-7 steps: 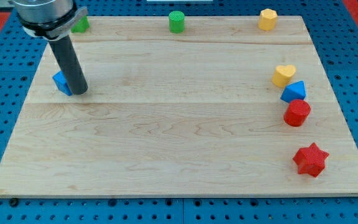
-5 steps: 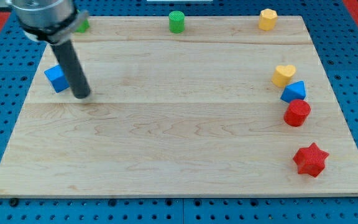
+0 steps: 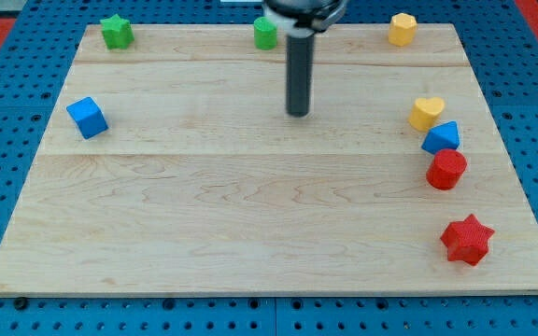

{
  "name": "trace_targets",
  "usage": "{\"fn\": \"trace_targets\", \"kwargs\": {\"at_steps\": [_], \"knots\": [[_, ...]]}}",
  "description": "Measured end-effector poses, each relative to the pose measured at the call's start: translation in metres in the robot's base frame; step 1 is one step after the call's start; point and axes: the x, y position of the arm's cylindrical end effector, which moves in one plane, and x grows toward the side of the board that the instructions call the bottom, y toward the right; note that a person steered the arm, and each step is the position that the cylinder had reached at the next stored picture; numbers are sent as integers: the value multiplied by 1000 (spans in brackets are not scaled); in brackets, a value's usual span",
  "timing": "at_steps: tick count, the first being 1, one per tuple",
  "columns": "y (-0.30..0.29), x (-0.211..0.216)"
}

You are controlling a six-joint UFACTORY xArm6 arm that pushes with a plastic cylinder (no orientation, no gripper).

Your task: Point your arm at center right

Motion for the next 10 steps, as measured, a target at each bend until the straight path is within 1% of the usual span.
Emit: {"fn": "trace_targets", "kwargs": {"at_steps": [1,3,4,6,7,8,10], "knots": [[66,-30],[276,-35],[294,-24],[293,61],[261,72],[230,73],[198,73]]}}
